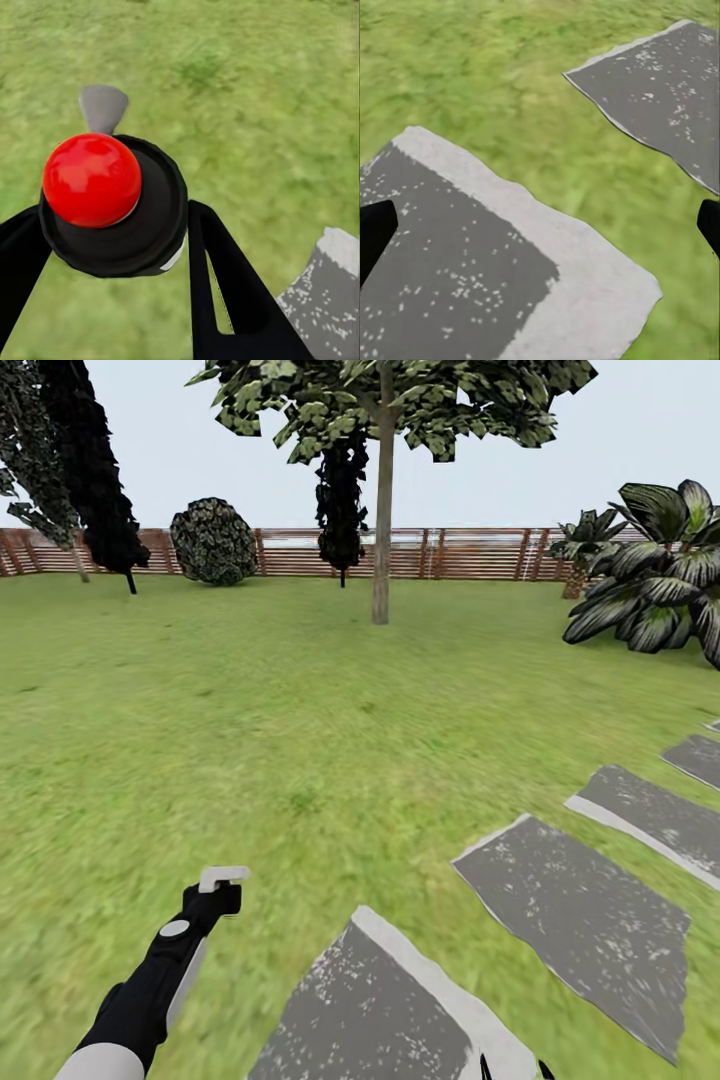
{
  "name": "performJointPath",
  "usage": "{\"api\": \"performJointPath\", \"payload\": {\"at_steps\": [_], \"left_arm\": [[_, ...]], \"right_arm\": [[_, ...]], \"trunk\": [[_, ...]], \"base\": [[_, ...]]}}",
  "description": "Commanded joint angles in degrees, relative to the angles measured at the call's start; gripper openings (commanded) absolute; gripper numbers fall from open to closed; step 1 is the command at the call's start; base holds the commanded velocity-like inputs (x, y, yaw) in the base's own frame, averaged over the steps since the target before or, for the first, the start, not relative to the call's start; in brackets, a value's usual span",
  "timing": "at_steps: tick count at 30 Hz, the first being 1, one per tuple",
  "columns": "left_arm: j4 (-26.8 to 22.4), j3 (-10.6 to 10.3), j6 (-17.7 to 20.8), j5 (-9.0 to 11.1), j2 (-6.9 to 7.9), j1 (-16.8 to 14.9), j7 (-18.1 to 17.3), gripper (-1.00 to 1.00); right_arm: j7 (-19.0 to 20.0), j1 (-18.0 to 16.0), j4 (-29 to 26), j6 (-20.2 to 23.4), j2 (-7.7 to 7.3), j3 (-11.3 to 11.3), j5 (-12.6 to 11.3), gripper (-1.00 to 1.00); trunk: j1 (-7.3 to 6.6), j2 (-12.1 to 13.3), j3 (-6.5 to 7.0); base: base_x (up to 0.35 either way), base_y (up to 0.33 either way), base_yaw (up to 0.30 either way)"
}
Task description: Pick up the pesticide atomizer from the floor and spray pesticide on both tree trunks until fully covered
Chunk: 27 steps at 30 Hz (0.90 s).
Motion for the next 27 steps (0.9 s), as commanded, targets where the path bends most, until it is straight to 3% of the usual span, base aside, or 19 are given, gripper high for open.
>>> {"api": "performJointPath", "payload": {"at_steps": [1, 8, 19, 27], "left_arm": [[-0.04, -0.02, 0.01, -0.01, -0.01, 0.01, 0.00, -1.00], [-0.15, -0.05, -0.02, -0.04, -0.02, 0.07, 0.00, -1.00], [0.00, -0.11, -0.03, -0.09, -0.29, 0.07, 0.00, -1.00], [0.19, -0.18, -0.03, -0.09, -0.39, 0.07, 0.06, -1.00]], "right_arm": [[0.00, -0.01, -0.08, -0.01, -0.01, -0.03, -0.04, 1.00], [0.19, -0.07, -6.31, -0.06, -0.58, -0.06, -0.07, 1.00], [0.31, -0.05, -6.73, -0.29, -0.51, 0.30, 0.12, 1.00], [0.29, -0.03, -6.68, -0.30, -0.56, 0.29, 0.20, 1.00]], "trunk": [[0.00, 0.00, 0.00], [0.00, 0.00, 0.00], [0.00, 0.00, 0.00], [0.00, 0.00, 0.00]], "base": [[0.341, 0.000, 0.000], [0.341, 0.000, 0.000], [0.341, 0.000, -0.006], [0.341, 0.000, -0.242]]}}
